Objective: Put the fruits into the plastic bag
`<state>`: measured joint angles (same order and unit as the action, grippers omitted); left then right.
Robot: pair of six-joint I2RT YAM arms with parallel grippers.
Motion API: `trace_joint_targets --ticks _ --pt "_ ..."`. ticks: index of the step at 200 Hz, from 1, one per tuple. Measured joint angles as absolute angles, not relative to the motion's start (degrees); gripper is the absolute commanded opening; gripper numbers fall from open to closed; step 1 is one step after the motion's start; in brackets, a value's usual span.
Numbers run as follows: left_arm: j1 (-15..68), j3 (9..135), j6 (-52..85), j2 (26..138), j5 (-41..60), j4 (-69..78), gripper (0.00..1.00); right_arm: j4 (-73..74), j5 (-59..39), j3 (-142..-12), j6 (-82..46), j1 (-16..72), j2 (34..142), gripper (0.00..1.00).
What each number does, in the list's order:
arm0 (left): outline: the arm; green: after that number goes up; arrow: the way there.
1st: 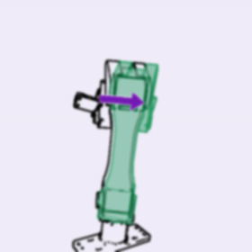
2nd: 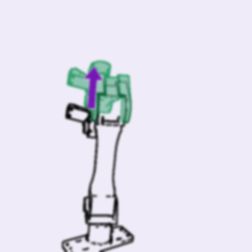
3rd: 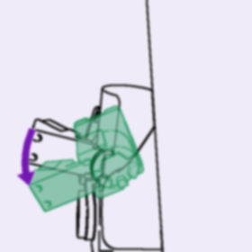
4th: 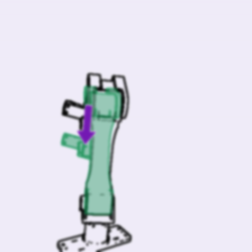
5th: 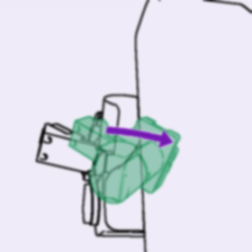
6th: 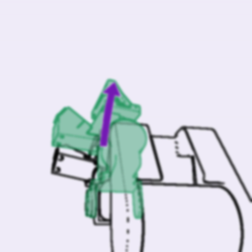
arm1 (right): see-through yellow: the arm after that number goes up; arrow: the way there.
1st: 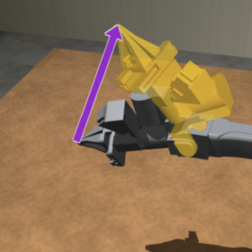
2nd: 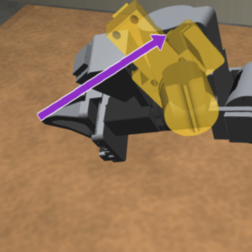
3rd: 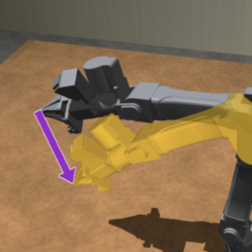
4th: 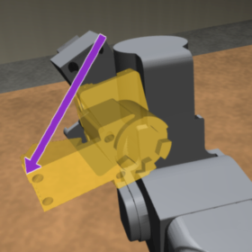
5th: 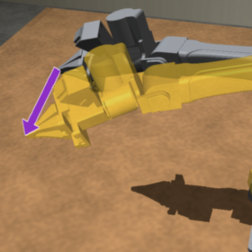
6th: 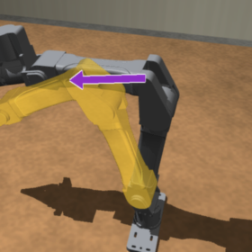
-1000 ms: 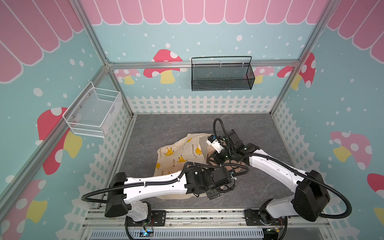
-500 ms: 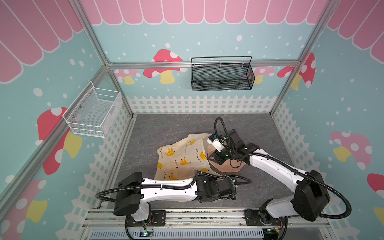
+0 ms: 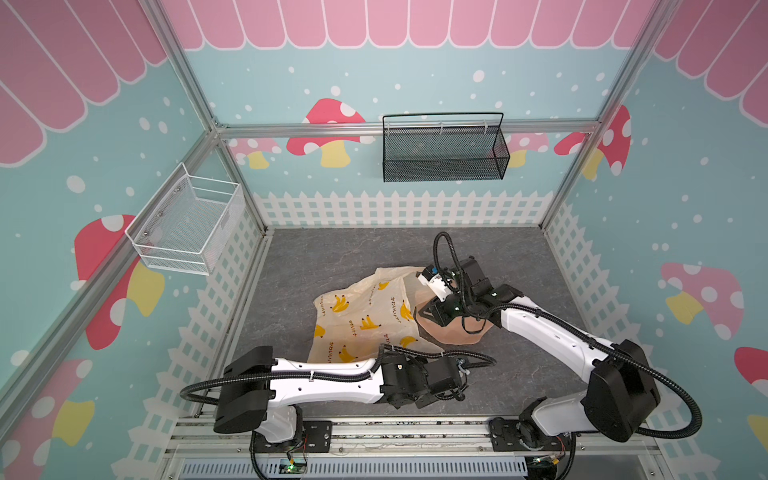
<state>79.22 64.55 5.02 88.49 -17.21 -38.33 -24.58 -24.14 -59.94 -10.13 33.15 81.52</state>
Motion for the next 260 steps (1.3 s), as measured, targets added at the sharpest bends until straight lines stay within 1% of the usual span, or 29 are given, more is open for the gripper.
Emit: trace_joint_targets --ticks 14,28,50,79,130,165,179,201,224,243,260 --pt "79.2 63.3 6.5 86.8 -15.6 -36.7 0.56 -24.2 -24.6 -59.7 -10.3 33.0 81.5 0.22" --pt "79.1 61.8 7.9 85.6 -14.1 -34.8 0.66 -23.9 -25.1 -59.4 -10.6 32.8 81.5 0.21" --pt "78.9 60.6 9.5 85.4 -12.1 -33.0 0.74 -23.6 -26.0 -58.6 -11.0 32.6 81.6 0.2" --pt "78.9 61.1 9.9 87.4 -10.8 -31.8 0.76 -23.5 -27.0 -57.7 -11.2 32.3 81.7 0.19" --pt "78.9 63.8 11.6 96.5 -10.5 -31.7 0.79 -23.3 -28.1 -57.5 -11.3 32.2 81.7 0.19" --pt "78.9 65.2 11.8 100.1 -10.5 -31.8 0.78 -23.1 -28.4 -57.4 -11.4 32.1 81.7 0.18" --pt "78.9 65.3 12.0 101.1 -10.5 -31.8 0.76 -23.1 -28.6 -57.4 -11.4 32.0 81.7 0.18" --pt "78.9 65.3 12.4 102.2 -10.5 -31.8 0.68 -23.1 -28.6 -57.3 -11.4 31.9 81.7 0.17" --pt "78.9 65.3 13.2 103.2 -10.4 -31.8 0.51 -23.0 -28.6 -56.9 -11.4 31.9 81.7 0.16" --pt "78.9 65.3 13.5 103.5 -10.6 -31.7 0.33 -23.0 -28.6 -56.4 -11.4 31.8 81.7 0.16" --pt "78.9 65.2 13.1 103.4 -11.0 -31.4 0.22 -23.0 -28.6 -56.2 -11.5 31.8 81.7 0.15"
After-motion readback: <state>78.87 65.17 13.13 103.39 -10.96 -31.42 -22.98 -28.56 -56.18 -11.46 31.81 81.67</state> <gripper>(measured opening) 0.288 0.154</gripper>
